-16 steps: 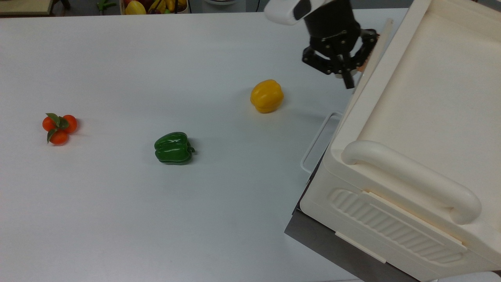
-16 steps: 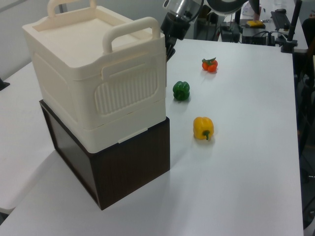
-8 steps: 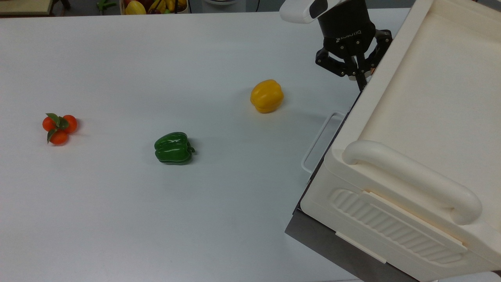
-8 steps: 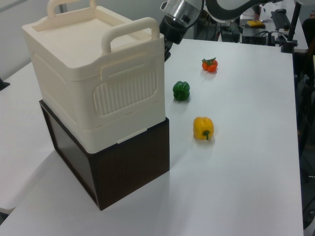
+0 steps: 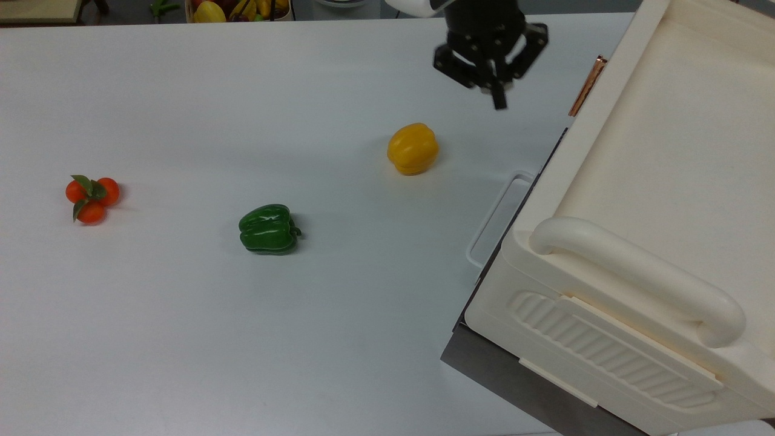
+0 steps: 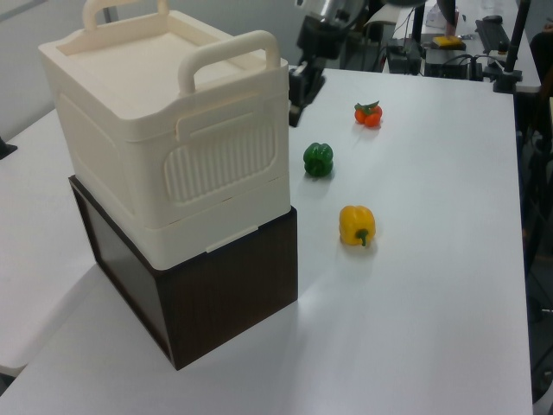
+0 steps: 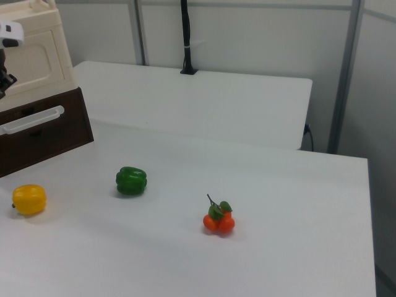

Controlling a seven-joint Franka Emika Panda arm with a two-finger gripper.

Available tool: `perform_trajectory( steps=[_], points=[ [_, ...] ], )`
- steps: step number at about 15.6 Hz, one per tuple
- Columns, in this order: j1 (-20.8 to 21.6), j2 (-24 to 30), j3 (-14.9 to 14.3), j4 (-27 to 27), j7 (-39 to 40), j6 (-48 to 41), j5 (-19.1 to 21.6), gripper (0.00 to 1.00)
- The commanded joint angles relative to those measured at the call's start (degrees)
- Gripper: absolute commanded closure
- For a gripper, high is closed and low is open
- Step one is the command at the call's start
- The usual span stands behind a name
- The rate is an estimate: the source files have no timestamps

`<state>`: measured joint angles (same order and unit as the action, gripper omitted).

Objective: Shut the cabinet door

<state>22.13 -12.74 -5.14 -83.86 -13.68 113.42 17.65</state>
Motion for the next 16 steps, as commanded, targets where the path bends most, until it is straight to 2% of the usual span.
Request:
perform_trajectory(
  steps=[1, 2, 3, 8, 11, 16],
  points=[
    [-2.5, 5.0, -0.3, -0.8, 0.7, -12.2, -3.6, 0.30],
    [-3.3, 6.1, -0.3, -0.8, 0.8, -14.8, -5.3, 0.10],
    [-3.8, 7.4, -0.2, -0.8, 0.8, -17.5, -6.9, 0.00],
    [-6.2, 13.1, -0.3, -1.8, 5.3, -28.8, -10.2, 0.00],
    [-7.4, 17.2, -0.2, -6.1, 5.7, -29.0, -13.5, 0.00],
    [-10.6, 22.3, -0.1, -12.8, 10.6, -26.3, -15.4, 0.00]
  ],
)
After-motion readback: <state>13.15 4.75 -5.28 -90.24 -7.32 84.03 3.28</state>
